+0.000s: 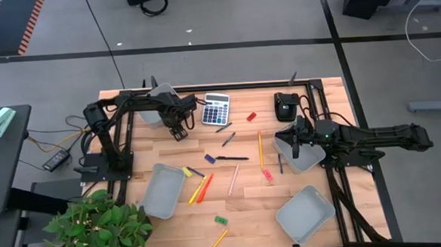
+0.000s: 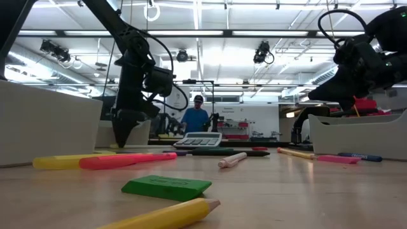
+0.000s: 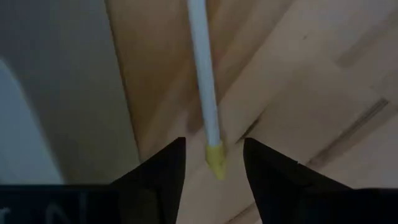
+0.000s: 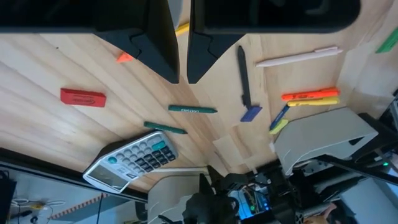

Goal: Sort crayons/erasers/pens/pencils in bins
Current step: Put the white pencil into the top left gray bin

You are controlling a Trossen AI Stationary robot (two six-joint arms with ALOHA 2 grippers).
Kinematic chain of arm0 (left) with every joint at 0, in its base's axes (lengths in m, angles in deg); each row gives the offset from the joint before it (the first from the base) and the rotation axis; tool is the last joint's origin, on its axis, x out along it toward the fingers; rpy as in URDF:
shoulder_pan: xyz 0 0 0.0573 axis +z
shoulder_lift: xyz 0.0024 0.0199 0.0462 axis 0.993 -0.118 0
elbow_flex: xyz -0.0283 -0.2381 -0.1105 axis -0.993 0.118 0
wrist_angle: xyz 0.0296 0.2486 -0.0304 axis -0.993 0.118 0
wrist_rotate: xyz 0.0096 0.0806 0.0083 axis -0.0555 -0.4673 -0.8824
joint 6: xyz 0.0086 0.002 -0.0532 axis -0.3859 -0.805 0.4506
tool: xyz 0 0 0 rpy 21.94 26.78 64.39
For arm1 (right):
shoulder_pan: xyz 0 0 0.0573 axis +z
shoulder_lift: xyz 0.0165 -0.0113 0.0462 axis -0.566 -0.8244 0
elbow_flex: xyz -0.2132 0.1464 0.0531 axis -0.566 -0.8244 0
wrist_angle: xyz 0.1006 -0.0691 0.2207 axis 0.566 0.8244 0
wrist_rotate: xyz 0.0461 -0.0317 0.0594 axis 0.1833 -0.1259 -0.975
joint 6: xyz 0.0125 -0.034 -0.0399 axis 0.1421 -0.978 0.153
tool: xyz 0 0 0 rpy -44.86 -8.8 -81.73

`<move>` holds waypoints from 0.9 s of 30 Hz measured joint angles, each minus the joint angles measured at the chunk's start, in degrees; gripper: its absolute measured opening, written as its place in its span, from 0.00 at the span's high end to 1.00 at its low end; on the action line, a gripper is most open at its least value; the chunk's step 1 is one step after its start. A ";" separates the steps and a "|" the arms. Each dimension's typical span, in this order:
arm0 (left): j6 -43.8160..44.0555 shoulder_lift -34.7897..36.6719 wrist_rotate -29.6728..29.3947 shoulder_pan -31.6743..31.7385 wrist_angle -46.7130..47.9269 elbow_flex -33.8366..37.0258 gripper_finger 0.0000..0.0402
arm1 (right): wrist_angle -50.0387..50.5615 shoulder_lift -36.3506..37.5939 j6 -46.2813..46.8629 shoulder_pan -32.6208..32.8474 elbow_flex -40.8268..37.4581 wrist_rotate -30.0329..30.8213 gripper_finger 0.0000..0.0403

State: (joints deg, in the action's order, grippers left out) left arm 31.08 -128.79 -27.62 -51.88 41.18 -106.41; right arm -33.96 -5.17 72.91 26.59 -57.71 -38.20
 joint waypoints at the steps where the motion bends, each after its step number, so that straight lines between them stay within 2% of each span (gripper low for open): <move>1: -0.33 0.00 0.03 0.45 0.06 0.00 0.57 | 0.00 0.00 0.45 0.00 0.00 0.00 0.90; 8: -1.55 0.38 1.43 3.20 -2.64 3.82 0.57 | 0.00 0.00 3.91 0.02 0.00 -0.02 0.90; 11: -1.53 0.77 3.74 3.68 -4.77 6.04 0.59 | 0.00 0.00 4.24 0.02 0.00 -0.04 0.90; 15: -1.54 0.83 3.21 3.04 -6.14 6.58 0.63 | 0.00 0.00 4.31 0.02 0.00 -0.04 0.90; 21: -2.61 0.63 2.55 0.81 -7.05 6.32 0.74 | -0.02 0.00 4.31 0.02 0.00 0.17 0.90; 27: -2.26 0.61 3.02 0.54 -6.87 6.35 0.91 | -0.25 0.00 1.80 0.02 0.00 1.44 0.90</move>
State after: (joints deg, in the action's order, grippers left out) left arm 28.82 -128.17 -24.60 -51.34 34.31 -100.06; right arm -34.21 -5.17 74.71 26.61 -57.71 -36.76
